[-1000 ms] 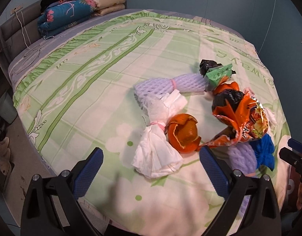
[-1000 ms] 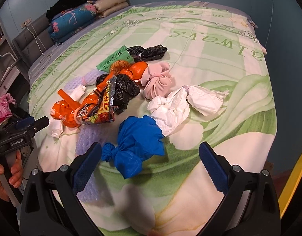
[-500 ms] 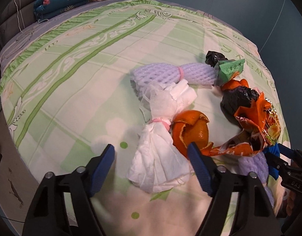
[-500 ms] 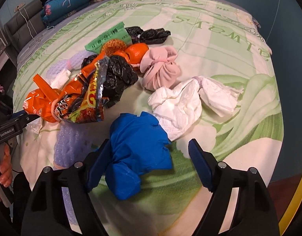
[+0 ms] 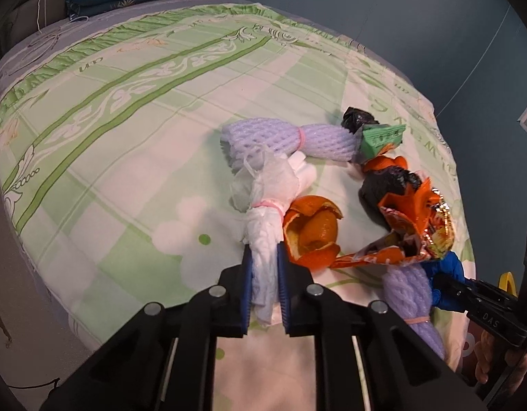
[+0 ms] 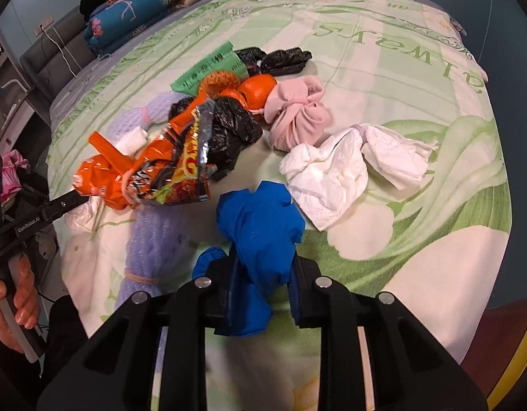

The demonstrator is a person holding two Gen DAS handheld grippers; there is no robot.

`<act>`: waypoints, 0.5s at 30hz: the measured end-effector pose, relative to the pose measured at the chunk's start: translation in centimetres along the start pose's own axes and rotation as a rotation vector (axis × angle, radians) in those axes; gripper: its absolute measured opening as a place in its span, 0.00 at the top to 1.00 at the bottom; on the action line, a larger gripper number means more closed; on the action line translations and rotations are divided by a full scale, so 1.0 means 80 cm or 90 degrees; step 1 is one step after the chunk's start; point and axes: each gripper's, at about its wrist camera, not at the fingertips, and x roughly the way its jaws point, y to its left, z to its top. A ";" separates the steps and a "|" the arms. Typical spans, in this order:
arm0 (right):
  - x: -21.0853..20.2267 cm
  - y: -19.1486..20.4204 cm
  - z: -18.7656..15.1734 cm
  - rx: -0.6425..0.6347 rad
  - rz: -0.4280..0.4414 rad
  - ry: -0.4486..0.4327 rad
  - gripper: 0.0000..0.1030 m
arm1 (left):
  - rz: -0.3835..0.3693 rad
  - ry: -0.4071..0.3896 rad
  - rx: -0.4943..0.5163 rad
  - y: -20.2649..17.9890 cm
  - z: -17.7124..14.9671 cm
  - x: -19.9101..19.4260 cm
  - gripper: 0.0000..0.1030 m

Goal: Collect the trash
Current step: 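Carry tissue and glove to the yellow bin and open both tools over it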

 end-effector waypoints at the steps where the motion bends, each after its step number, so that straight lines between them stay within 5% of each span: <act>1: -0.006 0.000 -0.001 -0.001 0.002 -0.008 0.80 | -0.005 -0.007 -0.001 0.000 0.000 -0.005 0.88; 15: -0.117 -0.003 -0.025 -0.010 0.047 -0.103 0.81 | -0.029 -0.103 0.018 -0.033 -0.016 -0.088 0.89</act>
